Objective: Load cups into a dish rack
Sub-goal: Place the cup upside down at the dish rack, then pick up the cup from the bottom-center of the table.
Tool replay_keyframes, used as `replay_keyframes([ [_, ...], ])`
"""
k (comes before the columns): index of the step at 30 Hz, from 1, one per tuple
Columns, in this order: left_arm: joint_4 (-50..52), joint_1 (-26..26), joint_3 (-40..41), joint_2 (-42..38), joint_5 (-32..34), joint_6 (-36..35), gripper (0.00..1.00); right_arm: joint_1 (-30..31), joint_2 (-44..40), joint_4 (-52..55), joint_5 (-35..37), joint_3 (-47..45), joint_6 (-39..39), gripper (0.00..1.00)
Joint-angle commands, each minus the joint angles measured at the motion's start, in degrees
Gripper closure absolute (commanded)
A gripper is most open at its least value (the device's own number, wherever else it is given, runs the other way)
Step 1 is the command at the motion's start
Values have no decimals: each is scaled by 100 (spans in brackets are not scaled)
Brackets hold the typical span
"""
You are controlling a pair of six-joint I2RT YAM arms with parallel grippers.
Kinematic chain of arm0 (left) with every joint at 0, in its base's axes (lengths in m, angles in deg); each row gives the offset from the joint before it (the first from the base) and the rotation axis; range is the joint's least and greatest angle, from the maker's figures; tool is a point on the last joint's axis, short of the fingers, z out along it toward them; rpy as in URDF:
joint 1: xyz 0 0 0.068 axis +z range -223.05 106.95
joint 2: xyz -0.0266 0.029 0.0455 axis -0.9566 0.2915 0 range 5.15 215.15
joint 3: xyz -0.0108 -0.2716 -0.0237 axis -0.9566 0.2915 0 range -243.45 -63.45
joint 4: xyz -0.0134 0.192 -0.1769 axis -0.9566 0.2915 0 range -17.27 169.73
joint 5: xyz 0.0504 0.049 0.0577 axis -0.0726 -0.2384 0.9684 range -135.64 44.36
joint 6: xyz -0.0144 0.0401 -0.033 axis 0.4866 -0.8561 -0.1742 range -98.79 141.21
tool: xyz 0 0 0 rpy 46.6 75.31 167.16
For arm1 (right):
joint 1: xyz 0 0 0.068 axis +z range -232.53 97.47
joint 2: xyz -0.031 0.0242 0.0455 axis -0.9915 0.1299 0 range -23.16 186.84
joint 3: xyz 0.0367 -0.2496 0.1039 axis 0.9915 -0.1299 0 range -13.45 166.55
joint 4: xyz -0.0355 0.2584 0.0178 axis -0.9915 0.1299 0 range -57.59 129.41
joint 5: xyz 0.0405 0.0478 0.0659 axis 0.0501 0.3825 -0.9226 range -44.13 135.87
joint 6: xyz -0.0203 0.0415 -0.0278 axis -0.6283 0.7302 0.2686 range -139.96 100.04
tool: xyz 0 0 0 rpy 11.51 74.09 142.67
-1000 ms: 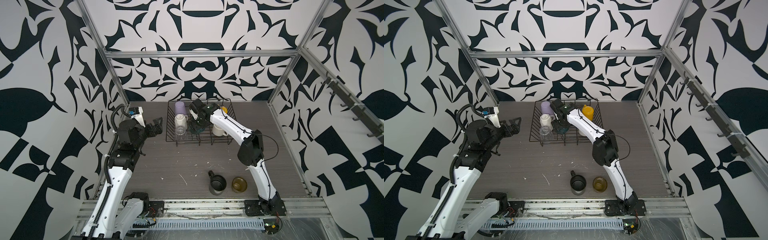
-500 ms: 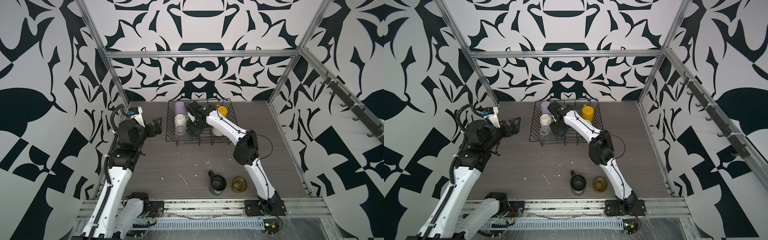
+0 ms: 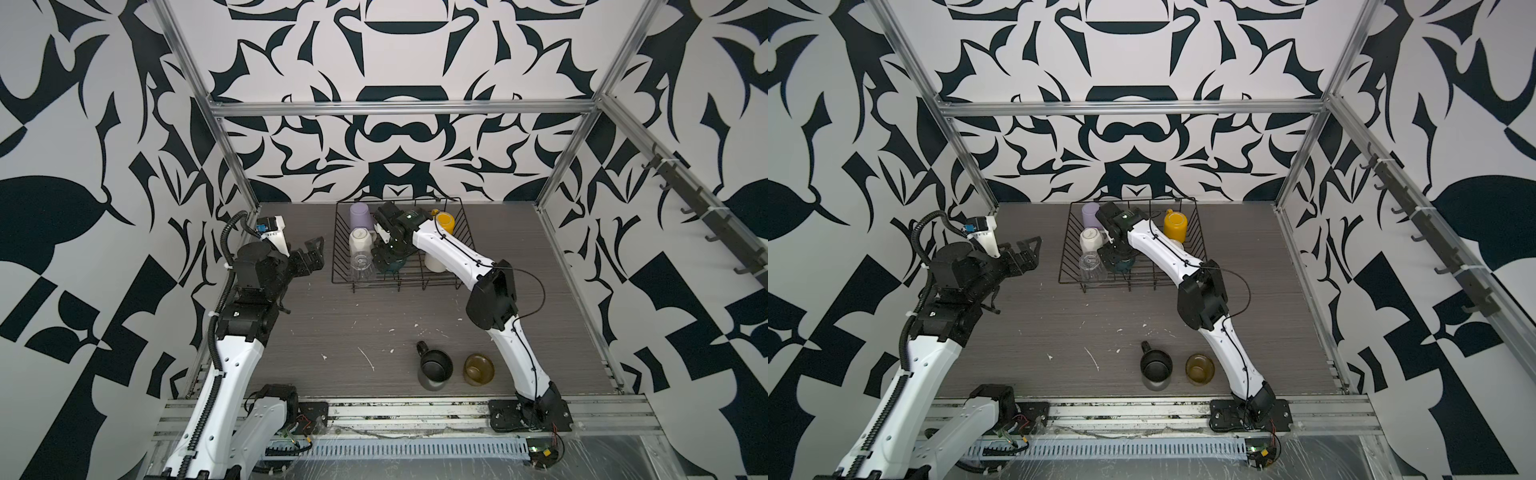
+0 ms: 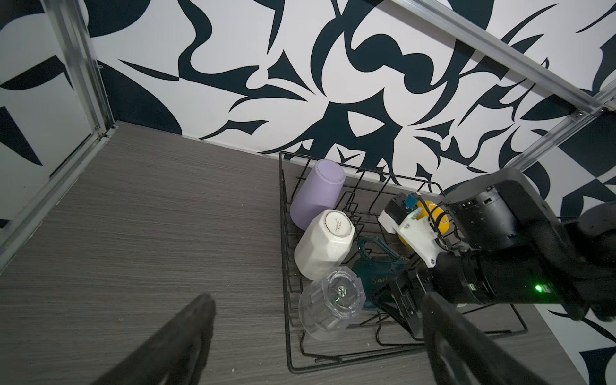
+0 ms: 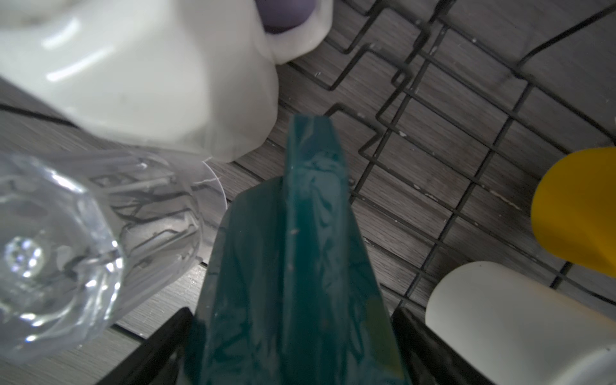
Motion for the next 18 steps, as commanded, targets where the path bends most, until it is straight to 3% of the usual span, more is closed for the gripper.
replay_keyframes([
  [1, 57, 31, 72, -94, 63, -77, 1, 25, -224, -56, 32, 281, -48, 4],
  [18, 147, 39, 4, -120, 56, -45, 1, 24, -731, -133, 8, 204, -147, 4],
])
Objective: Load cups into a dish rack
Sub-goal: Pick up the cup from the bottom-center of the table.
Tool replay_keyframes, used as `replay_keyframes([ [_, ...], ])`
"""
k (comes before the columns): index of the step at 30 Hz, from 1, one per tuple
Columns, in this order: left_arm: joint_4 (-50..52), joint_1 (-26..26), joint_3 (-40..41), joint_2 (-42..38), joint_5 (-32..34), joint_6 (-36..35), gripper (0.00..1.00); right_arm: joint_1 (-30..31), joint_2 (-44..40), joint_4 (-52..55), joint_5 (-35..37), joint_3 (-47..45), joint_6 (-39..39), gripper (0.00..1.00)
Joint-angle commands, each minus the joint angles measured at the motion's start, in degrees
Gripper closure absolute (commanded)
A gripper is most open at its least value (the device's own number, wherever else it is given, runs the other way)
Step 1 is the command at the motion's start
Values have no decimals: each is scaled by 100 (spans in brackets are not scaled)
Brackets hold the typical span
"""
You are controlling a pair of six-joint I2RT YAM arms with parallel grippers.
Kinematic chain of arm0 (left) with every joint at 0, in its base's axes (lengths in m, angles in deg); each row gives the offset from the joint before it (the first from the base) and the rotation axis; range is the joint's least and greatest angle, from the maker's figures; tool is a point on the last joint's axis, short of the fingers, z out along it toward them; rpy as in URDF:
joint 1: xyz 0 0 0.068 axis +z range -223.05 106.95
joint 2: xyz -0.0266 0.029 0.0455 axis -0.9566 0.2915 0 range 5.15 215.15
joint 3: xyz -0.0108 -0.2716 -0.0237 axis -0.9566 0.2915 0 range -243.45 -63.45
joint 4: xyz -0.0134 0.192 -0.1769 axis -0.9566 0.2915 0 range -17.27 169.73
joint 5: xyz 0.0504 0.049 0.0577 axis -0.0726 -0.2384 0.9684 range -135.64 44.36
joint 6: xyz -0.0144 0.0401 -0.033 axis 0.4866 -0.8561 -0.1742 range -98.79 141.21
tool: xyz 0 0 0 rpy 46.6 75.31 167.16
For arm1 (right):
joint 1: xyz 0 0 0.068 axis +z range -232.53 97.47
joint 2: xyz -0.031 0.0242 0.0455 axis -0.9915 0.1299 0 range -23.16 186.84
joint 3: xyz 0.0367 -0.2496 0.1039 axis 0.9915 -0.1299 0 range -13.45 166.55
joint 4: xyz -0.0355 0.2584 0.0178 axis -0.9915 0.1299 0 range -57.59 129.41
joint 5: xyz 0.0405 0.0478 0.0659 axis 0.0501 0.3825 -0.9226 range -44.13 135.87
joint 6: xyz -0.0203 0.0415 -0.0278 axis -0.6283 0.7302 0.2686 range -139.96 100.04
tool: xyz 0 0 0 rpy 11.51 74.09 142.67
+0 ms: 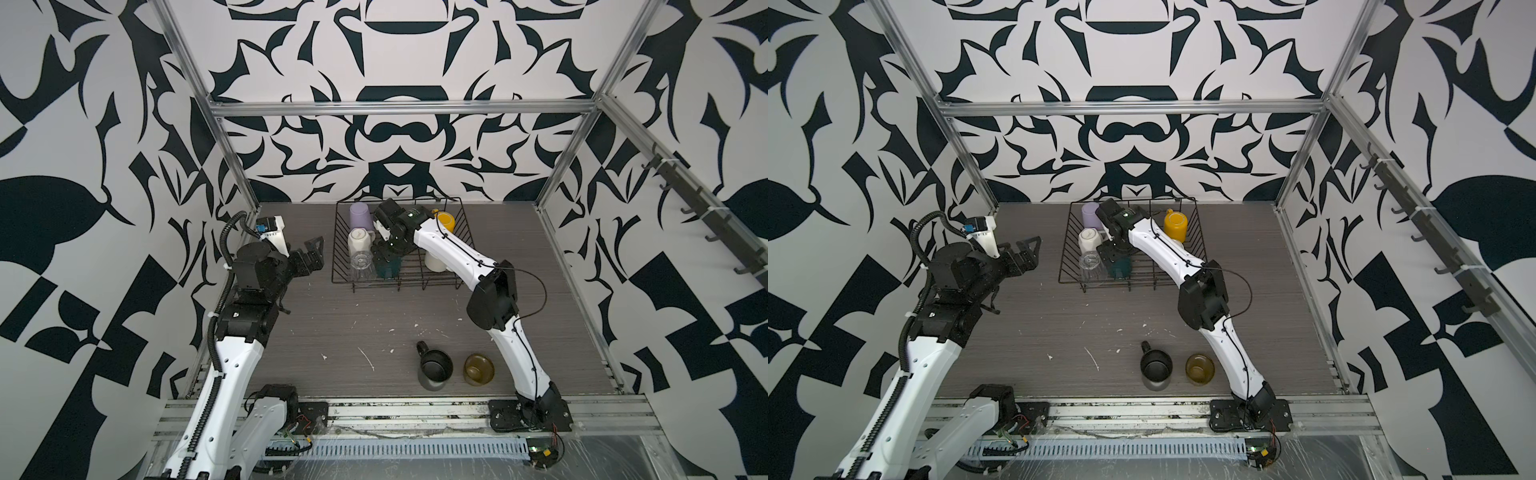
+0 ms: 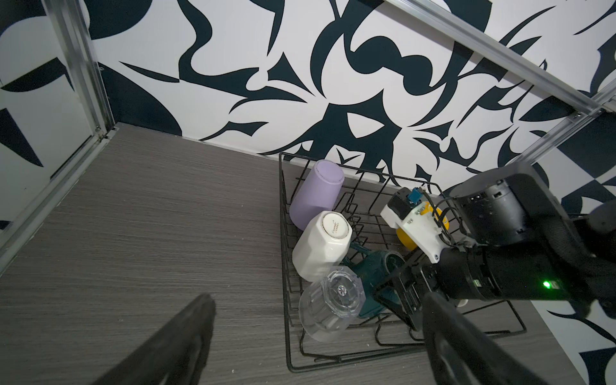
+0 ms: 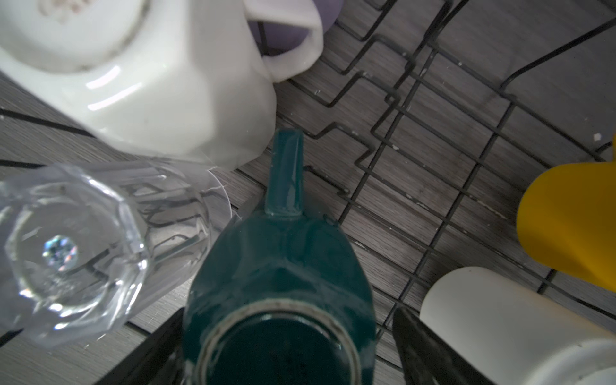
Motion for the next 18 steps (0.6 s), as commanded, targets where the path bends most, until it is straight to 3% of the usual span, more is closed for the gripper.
replay_keyframes([
  [1, 200, 35, -38, -87, 54, -29, 1, 18, -769, -141, 42, 52, -71, 4],
  [6, 789, 28, -368, -9, -83, 195, 0, -84, -1657, -655, 18, -761, 59, 3],
  [9, 1294, 27, -609, 84, -251, 417, 4, -196, -2477, -1268, -132, -1790, 261, 2],
  [13, 1635, -44, -601, 200, -1057, 1103, 10, -529, -3649, -2210, -503, -3453, 664, 2],
  [15, 1804, -313, -493, 216, -1165, 1389, 12, -792, -4200, -2718, -771, -4298, 930, 2],
  [18, 2194, -1198, -398, 106, -585, 1683, 14, -1298, -4919, -3153, -1118, -5252, 1231, 2],
])
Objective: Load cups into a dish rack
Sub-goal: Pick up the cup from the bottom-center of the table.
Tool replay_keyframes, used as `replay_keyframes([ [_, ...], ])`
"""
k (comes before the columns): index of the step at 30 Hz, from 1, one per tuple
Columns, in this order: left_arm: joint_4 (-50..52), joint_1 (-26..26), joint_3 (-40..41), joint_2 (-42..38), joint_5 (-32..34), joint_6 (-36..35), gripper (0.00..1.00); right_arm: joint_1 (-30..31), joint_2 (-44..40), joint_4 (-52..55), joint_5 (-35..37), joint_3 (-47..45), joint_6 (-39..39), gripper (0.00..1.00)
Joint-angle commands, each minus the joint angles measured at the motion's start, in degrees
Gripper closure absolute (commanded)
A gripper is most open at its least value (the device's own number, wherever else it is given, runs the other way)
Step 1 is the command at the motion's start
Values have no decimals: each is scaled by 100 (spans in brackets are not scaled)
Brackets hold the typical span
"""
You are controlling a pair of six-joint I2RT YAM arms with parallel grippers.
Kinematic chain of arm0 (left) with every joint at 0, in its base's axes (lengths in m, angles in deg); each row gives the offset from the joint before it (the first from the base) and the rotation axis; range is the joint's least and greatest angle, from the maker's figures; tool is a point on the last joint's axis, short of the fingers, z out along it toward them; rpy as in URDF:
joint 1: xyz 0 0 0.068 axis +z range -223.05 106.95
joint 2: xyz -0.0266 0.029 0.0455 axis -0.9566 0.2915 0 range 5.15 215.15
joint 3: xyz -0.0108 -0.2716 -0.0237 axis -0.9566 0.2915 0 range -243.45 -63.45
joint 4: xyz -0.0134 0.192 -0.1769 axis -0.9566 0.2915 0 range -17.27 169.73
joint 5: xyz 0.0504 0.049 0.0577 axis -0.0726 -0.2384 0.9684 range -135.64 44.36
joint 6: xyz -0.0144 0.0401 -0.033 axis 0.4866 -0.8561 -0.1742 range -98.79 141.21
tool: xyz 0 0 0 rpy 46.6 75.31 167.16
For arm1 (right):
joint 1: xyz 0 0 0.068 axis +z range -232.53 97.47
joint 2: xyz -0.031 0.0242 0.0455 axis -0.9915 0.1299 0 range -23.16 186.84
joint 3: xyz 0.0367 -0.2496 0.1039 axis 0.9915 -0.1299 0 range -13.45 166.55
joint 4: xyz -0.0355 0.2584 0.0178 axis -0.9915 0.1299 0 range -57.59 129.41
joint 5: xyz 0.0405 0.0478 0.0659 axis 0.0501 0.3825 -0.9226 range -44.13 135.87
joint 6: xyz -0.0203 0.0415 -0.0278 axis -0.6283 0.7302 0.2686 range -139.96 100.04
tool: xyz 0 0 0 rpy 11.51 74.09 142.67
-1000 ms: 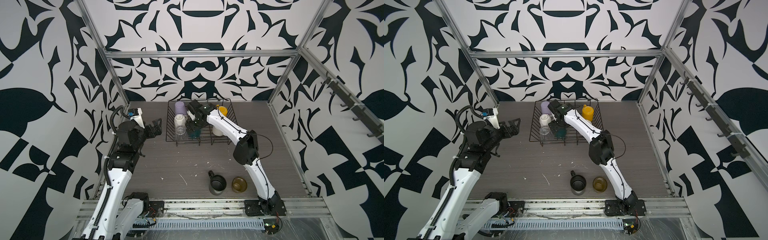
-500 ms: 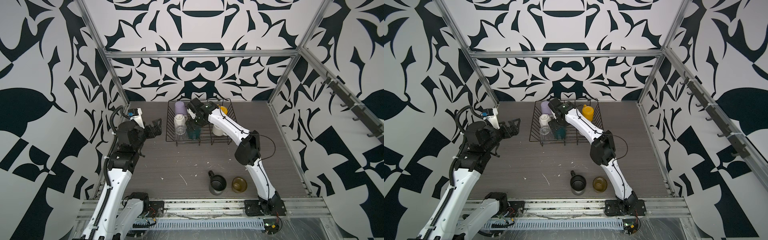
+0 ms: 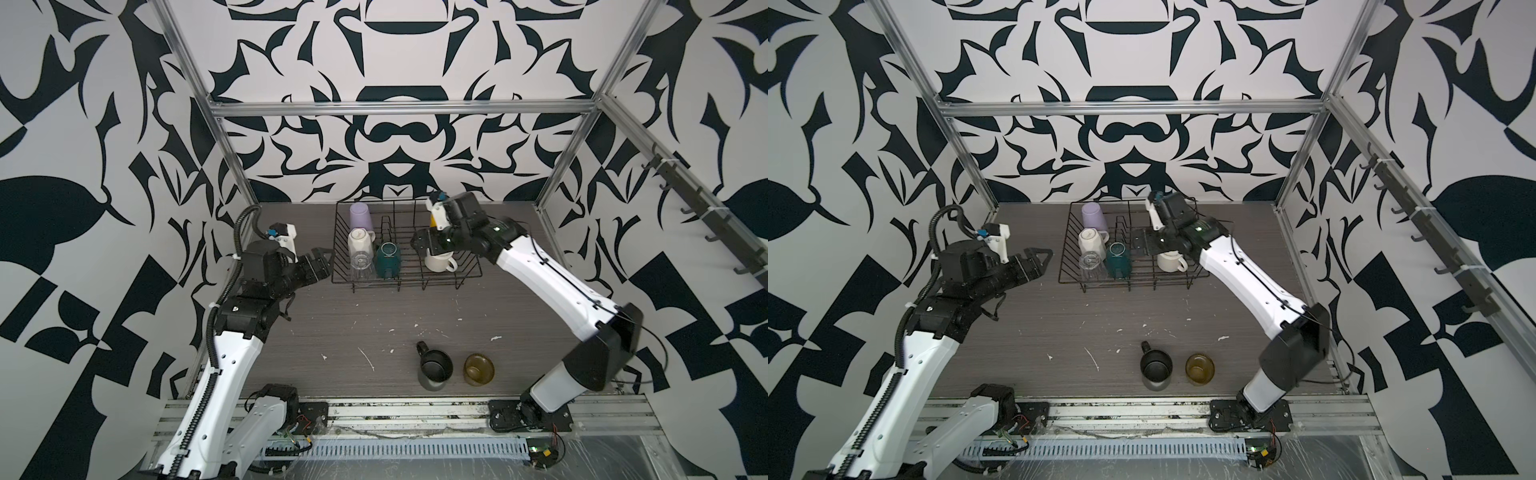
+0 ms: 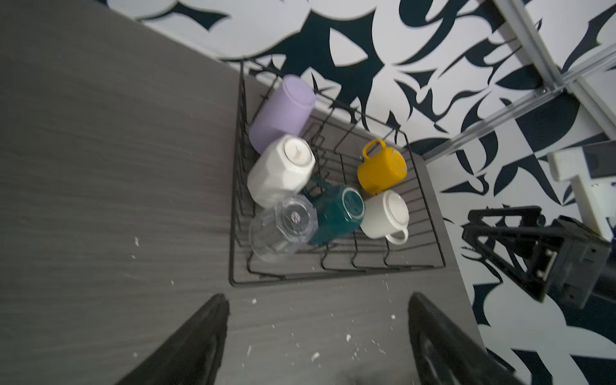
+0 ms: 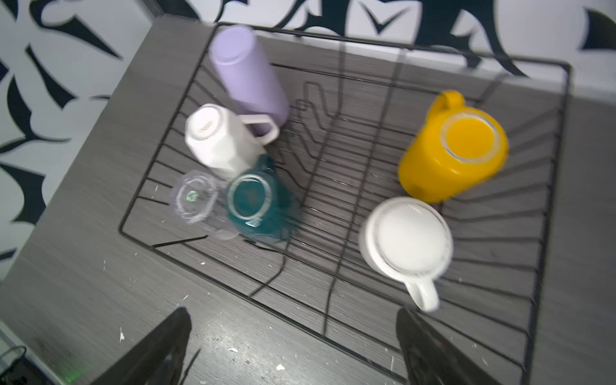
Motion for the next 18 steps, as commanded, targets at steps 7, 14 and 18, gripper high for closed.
replay_keyframes([
  [7, 1140, -2761, 277, -223, 1398, 1728, 20, -853, -1164, -668, -486, -1448, 336, 2],
  [14, 1374, -5253, -10, 618, 2897, 2830, 22, -911, -1451, -541, -374, -1749, 161, 2],
  [18, 1765, -6177, -455, 1336, 3309, 3202, 21, -926, -1608, -499, -349, -1910, 103, 2],
])
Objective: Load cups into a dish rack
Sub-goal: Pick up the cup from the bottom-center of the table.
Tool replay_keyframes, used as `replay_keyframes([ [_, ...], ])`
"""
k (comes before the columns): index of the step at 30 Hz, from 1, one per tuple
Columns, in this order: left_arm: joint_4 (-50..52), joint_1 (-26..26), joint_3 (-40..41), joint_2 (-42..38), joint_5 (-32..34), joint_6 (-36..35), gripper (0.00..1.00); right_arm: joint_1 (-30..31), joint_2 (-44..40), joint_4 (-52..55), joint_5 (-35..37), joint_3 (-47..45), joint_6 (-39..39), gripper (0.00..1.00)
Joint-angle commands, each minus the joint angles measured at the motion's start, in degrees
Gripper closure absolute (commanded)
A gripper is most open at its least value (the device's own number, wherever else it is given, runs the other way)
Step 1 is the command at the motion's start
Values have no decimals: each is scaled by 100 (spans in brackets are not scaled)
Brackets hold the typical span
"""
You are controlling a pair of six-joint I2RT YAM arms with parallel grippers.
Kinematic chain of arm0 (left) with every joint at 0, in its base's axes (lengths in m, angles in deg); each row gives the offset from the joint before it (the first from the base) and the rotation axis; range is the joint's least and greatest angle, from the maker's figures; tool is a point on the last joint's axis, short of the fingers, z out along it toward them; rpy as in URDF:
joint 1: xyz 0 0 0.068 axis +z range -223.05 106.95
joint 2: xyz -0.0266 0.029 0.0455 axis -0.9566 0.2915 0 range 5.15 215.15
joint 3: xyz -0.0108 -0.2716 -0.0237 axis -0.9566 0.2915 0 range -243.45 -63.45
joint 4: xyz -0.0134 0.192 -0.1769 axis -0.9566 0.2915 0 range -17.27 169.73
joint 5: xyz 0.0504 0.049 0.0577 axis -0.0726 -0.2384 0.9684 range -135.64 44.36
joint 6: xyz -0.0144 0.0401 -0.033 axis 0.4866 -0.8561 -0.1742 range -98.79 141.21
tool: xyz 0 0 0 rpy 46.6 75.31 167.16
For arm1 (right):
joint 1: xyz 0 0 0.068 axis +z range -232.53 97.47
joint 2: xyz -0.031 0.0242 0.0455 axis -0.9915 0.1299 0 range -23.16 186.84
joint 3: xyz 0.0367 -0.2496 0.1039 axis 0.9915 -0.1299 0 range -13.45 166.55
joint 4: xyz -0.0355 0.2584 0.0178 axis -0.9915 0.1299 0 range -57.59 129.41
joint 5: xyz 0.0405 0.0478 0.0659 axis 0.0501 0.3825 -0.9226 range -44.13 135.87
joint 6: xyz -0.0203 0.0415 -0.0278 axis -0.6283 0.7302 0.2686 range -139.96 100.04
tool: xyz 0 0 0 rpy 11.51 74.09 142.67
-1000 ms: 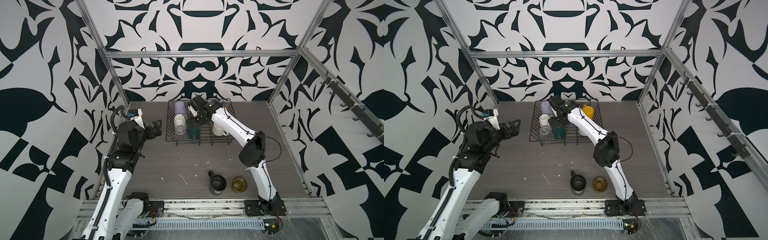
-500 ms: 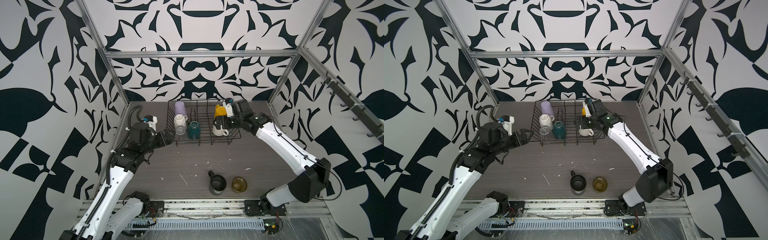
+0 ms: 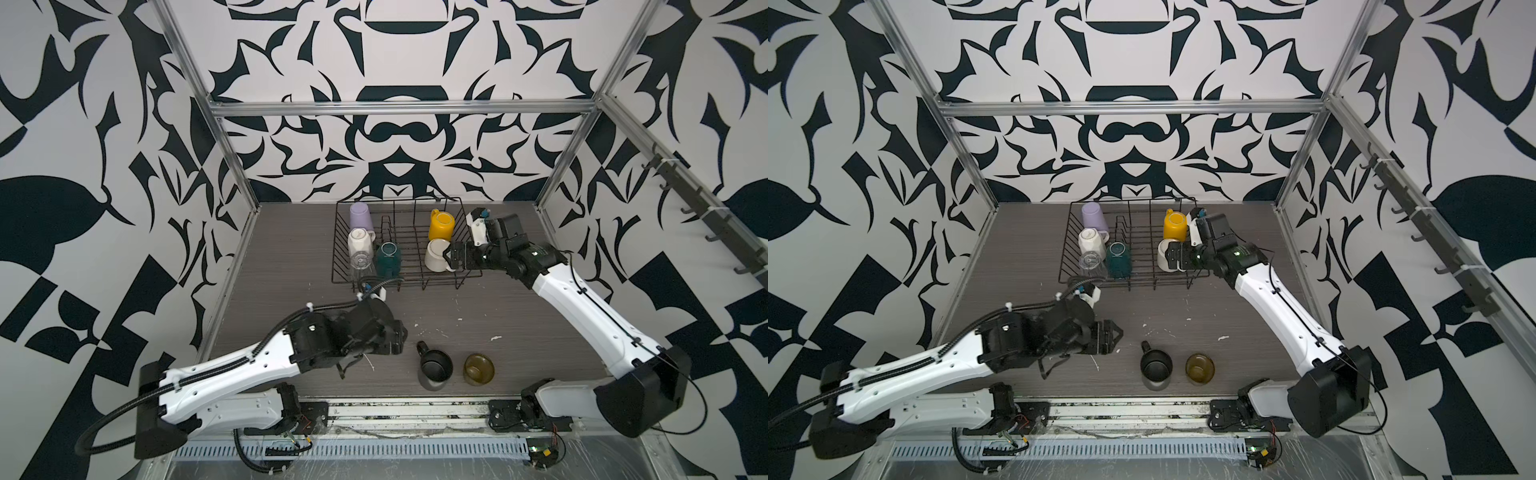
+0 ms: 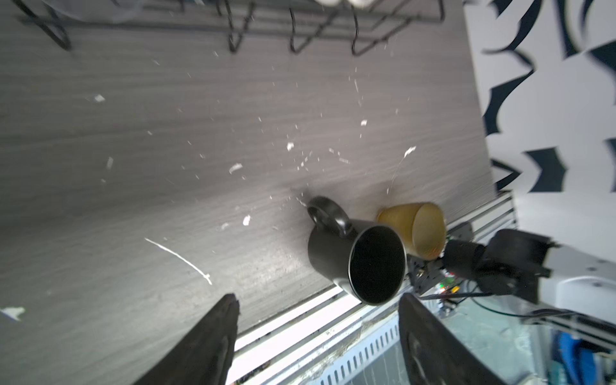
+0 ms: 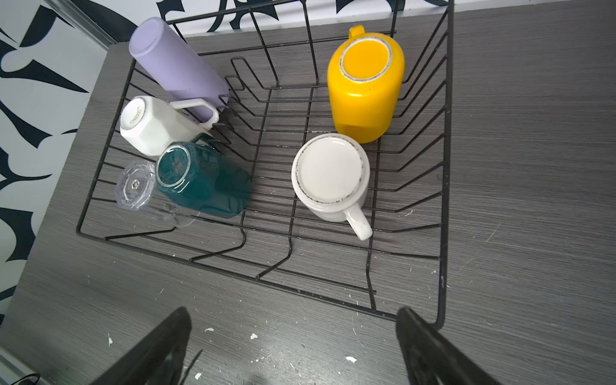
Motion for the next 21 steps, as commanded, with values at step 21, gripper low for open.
replay_keyframes([
  [21, 588, -1370, -1083, 2211, 673, 1373, 22, -68, -970, 94, 490, -913, -371, 2],
])
